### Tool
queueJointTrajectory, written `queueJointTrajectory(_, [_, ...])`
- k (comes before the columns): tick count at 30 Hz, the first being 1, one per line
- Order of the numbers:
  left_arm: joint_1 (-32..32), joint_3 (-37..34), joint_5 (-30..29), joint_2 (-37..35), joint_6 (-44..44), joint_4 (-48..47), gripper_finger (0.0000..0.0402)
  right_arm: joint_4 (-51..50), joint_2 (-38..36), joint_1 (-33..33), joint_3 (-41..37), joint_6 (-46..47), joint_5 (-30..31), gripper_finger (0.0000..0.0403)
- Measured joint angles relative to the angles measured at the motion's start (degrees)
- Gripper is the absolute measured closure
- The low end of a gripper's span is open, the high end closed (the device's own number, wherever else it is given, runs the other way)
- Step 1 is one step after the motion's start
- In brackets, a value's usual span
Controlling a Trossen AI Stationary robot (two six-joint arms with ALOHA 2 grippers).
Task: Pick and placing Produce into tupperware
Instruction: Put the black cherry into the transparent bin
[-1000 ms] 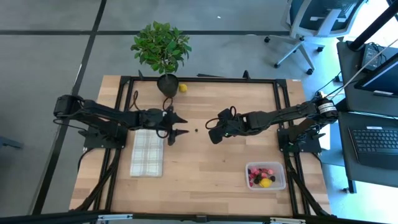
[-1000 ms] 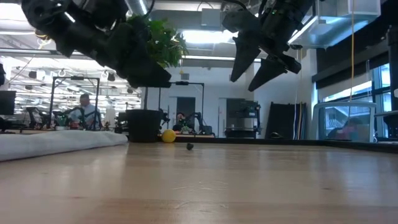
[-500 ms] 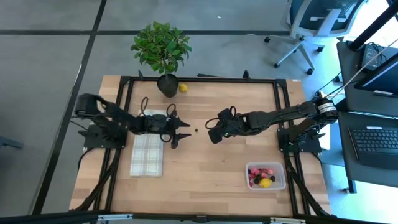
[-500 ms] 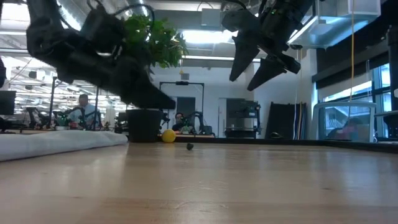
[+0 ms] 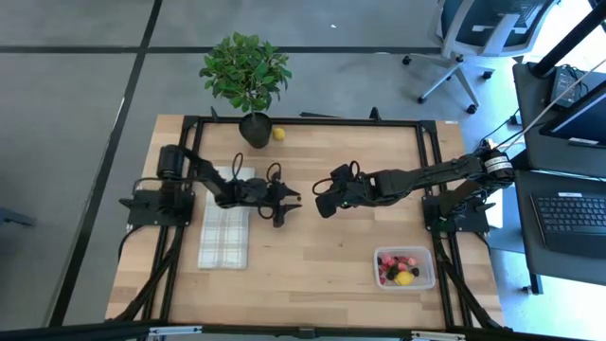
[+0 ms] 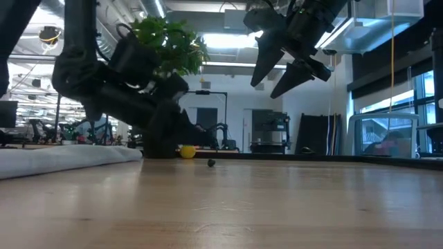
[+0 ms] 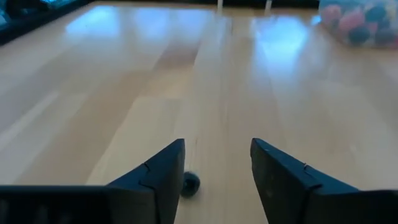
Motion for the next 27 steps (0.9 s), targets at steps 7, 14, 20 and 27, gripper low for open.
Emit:
queueJointTrajectory(7, [0.0, 0.85, -2.34, 4.33, -0.02, 0.38, 0.0249, -0.02, 0.0, 0.02, 0.0, 0.02, -0.02, 0.0153])
queueJointTrajectory(14, [-0.04, 0.78, -3.98, 5.16, -0.5, -0.27, 0.0272, -0.02, 0.0, 0.02, 0.0, 1.14, -0.02, 0.0153])
queueJointTrajectory(20, [-0.01, 0.78, -4.82, 5.16, -0.56, -0.21, 0.0287, -0.02, 0.0, 0.02, 0.0, 1.15, -0.04, 0.0153])
queueJointTrajectory(27, [-0.02, 0.78, -5.65, 5.16, -0.58, -0.19, 0.0301, -0.02, 0.0, 0.02, 0.0, 1.14, -0.04, 0.0153])
